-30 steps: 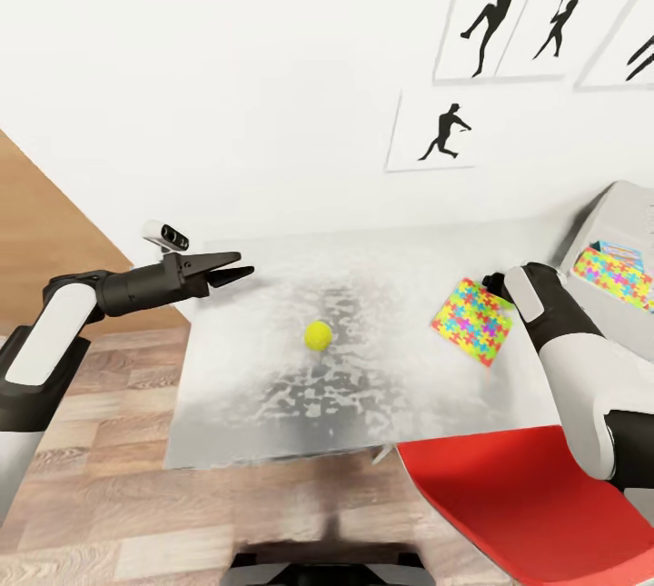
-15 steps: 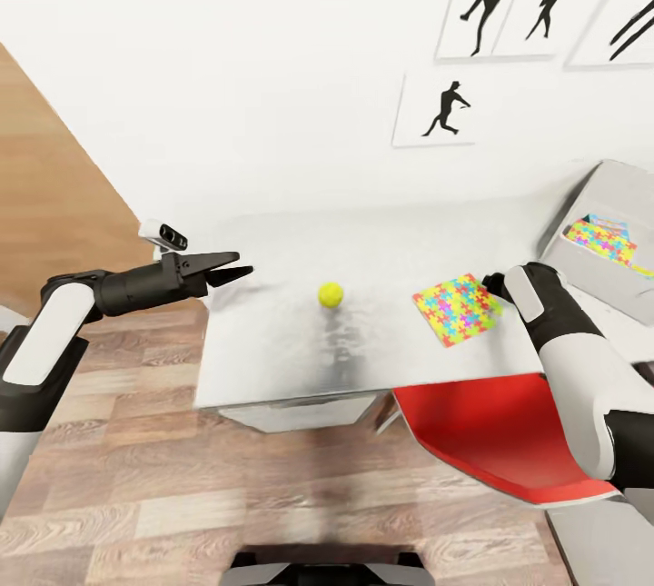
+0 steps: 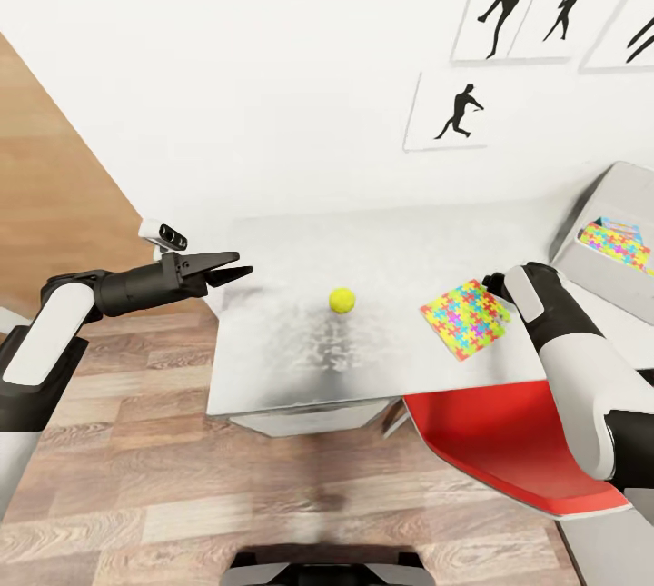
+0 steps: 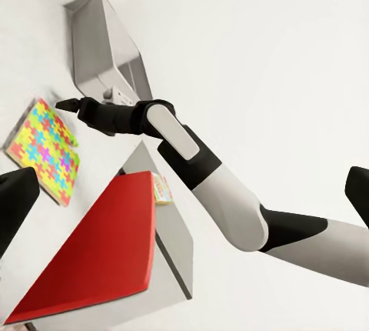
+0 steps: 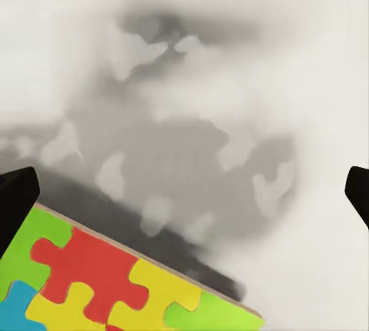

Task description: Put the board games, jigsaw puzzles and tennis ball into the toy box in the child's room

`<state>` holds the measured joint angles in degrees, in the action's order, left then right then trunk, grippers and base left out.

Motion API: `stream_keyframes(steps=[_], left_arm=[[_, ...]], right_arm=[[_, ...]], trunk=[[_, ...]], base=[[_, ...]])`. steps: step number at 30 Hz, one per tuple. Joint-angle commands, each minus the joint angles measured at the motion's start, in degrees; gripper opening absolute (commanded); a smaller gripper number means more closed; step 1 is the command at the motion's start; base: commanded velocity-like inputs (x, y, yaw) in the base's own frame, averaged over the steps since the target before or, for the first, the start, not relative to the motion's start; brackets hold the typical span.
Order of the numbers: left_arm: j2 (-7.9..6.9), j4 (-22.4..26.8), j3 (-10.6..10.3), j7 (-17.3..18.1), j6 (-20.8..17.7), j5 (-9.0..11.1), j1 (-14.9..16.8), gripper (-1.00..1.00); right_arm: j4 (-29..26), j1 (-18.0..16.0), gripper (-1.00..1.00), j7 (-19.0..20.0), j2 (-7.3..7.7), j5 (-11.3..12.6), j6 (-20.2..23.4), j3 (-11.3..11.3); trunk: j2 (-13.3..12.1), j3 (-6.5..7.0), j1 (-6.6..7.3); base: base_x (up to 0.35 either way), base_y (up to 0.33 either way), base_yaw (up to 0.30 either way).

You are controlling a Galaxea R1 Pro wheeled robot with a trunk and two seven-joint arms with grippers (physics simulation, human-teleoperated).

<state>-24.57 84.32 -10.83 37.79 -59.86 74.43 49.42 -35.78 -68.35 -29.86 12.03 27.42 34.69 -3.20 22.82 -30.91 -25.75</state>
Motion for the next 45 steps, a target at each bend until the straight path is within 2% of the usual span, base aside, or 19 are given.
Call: stream_keyframes(steps=[1, 30, 45], left_arm=[[-0.04, -0.03, -0.07, 0.26, -0.14, -0.07, 0.06, 1.00], [-0.04, -0.03, -0.06, 0.26, -0.14, -0.07, 0.06, 1.00], [-0.04, -0.03, 0.02, 0.26, -0.14, -0.07, 0.06, 1.00]], right_arm=[[-0.08, -0.03, 1.00, -0.46, 0.01, 0.61, 0.11, 0.04], [-0.08, -0.03, 1.00, -0.47, 0.10, 0.61, 0.12, 0.04], [-0.62, -0.03, 1.00, -0.55, 0.03, 0.64, 0.20, 0.04]], trunk=[[0.10, -0.08, -0.03], [0.10, -0.08, -0.03], [0.10, -0.08, -0.03]], base=[[-0.020, 0.032, 0.000], [-0.112, 0.089, 0.000], [-0.201, 0.119, 0.000]])
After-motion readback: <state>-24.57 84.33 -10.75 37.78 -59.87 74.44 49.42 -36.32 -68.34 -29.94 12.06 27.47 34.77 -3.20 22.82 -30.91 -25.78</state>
